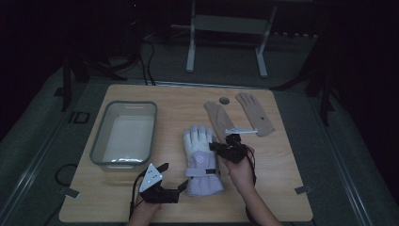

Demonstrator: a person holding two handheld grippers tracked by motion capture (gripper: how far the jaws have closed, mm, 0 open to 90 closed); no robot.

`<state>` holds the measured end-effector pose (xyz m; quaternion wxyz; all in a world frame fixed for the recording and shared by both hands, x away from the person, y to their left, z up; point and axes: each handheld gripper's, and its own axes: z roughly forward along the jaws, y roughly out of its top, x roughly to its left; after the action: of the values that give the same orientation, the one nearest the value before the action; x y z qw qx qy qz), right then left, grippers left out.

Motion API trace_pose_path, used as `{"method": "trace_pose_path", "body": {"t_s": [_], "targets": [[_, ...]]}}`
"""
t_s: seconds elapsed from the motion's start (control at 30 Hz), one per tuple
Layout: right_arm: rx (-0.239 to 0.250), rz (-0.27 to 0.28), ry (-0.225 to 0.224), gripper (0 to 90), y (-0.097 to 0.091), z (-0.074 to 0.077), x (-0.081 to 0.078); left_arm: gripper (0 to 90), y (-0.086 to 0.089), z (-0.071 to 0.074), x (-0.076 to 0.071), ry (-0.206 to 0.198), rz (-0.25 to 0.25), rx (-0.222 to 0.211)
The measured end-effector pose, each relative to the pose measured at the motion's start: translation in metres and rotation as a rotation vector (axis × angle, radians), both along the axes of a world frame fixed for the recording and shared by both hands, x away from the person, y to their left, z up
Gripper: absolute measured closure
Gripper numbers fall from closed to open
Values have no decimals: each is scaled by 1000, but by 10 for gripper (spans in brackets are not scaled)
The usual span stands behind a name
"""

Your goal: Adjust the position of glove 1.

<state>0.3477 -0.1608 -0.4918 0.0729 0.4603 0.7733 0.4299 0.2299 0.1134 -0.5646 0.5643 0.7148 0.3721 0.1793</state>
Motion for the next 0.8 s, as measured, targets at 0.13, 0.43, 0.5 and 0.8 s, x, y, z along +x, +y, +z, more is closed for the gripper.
{"method": "trace_pose_path", "body": {"t_s": [0.13,0.43,0.5,0.8], "targets": [[-28,-28,7,841,-5,-4,2,34,-1,0,1,7,0,1],[-116,-79,36,770,-10,-23,6,34,-5,5,1,57,-10,23],[-107,-72,25,683,-10,-20,4,35,-7,8,1,67,-19,34],[-86,-2,-8,395,-6,-12,-4,65,-37,23,4,102,-66,35]]}}
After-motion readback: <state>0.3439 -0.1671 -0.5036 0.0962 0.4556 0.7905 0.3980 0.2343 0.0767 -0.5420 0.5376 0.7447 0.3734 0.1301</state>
